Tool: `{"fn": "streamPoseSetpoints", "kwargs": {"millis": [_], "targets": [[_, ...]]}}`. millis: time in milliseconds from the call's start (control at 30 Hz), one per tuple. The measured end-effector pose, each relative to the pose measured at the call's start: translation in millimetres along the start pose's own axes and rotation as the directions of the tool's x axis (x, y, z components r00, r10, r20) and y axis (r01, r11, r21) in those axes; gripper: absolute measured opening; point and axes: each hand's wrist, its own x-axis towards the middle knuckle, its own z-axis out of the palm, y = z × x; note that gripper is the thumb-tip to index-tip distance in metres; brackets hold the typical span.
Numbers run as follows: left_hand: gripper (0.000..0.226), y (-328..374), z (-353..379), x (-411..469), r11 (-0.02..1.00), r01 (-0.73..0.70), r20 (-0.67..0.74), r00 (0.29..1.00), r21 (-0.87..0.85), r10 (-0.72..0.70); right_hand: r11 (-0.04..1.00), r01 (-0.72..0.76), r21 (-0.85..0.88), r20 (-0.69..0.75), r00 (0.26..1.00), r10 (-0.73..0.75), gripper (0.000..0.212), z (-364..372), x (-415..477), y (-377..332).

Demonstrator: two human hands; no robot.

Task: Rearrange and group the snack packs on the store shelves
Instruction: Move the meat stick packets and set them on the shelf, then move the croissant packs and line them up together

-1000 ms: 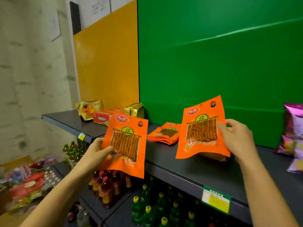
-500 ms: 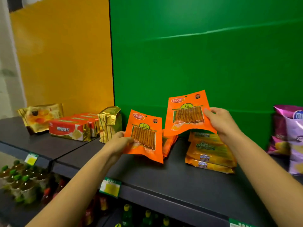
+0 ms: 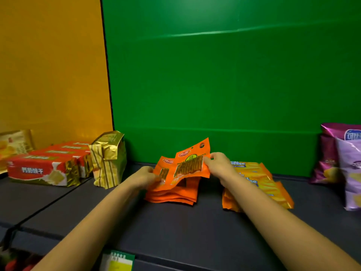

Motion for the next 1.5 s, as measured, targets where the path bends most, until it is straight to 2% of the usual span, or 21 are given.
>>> {"fn": "streamPoseSetpoints", "kwargs": {"millis": [33,133,200,233,300,367,433,533,700,867,933,1000,1067,1167,1233,1300,1400,1500], "targets": [[0.007,-0.1,-0.5,0.9,0.999,-0.004,0.022,1.0,0.039,0.003,0.999,-0.016,-0.035,0.016,1.0,0.017,0.033,6.0,1.2,0.5],[0.016,-3.1,-2.3,5.2,0.991,-0.038,0.071,0.997,0.127,0.029,0.977,-0.059,-0.206,0.06,0.996,0.073,0.035,19.0,-0.4,-1.9],[0.015,-4.2,-4.7,8.3,0.988,-0.067,0.043,0.997,0.14,0.062,0.96,-0.078,-0.269,0.059,0.994,0.097,0.028,23.7,-2.3,-3.8],[0.018,-5.3,-6.1,10.5,0.986,-0.073,0.018,0.997,0.151,0.071,0.958,-0.089,-0.273,0.052,0.993,0.107,0.032,25.4,-3.1,-3.6],[0.021,-9.1,-7.6,14.6,0.993,-0.064,0.004,0.998,0.096,0.064,0.959,-0.136,-0.248,0.051,0.987,0.153,0.04,28.4,-6.3,-2.7],[0.017,-12.3,-7.2,19.5,0.994,0.008,0.067,0.998,-0.113,0.0,0.965,-0.2,-0.167,0.07,0.974,0.215,0.05,31.8,-11.2,-2.4],[0.016,-14.0,-6.8,22.2,0.963,0.065,0.155,0.988,-0.26,-0.025,0.963,-0.271,-0.005,0.115,0.956,0.269,0.052,36.3,-16.8,-0.4],[0.042,-17.5,-2.9,24.9,0.93,0.086,0.194,0.981,-0.358,-0.016,0.918,-0.351,0.187,0.191,0.929,0.316,0.048,44.9,-25.7,1.8],[0.037,-20.0,10.0,24.9,0.907,0.054,0.241,0.969,-0.417,0.053,0.928,-0.345,0.139,0.203,0.927,0.314,0.071,59.4,-29.9,0.6],[0.045,-22.0,8.7,22.3,0.945,-0.021,0.208,0.974,-0.325,0.093,0.948,-0.313,0.055,0.213,0.931,0.295,0.07,56.9,-29.9,-1.5],[0.053,-20.2,4.8,15.9,0.983,-0.083,0.151,0.983,-0.166,0.108,0.968,-0.246,-0.052,0.152,0.956,0.251,0.073,53.2,-28.4,-5.9],[0.058,-19.1,-5.2,8.2,0.983,-0.177,0.036,0.984,0.055,0.175,0.981,-0.121,-0.154,0.043,0.991,0.129,0.074,47.1,-27.4,-15.6],[0.044,-19.2,-23.6,-3.6,0.942,-0.271,-0.07,0.955,0.196,0.289,0.987,0.022,-0.156,-0.013,1.0,-0.024,0.065,42.9,-25.9,-30.8],[0.022,-27.6,-59.6,-27.2,0.891,-0.345,-0.16,0.902,0.295,0.402,0.975,0.189,-0.117,0.044,0.982,-0.185,0.047,50.6,-23.3,-61.4],[0.016,-39.3,-86.1,-46.0,0.886,-0.349,-0.202,0.885,0.306,0.418,0.958,0.267,-0.103,0.088,0.962,-0.259,0.043,65.6,-21.7,-84.0],[0.013,-53.4,-111.9,-65.4,0.892,-0.329,-0.264,0.871,0.311,0.414,0.942,0.326,-0.084,0.123,0.941,-0.315,0.048,83.9,-21.1,-106.4],[0.013,-80.4,-147.4,-89.7,0.908,-0.229,-0.421,0.828,0.351,0.372,0.928,0.364,-0.079,0.219,0.915,-0.34,0.068,114.6,-19.8,-135.8],[0.013,-110.0,-177.4,-111.8,0.918,-0.122,-0.554,0.765,0.377,0.329,0.906,0.392,-0.159,0.27,0.9,-0.342,0.086,144.9,-16.5,-159.0]]}}
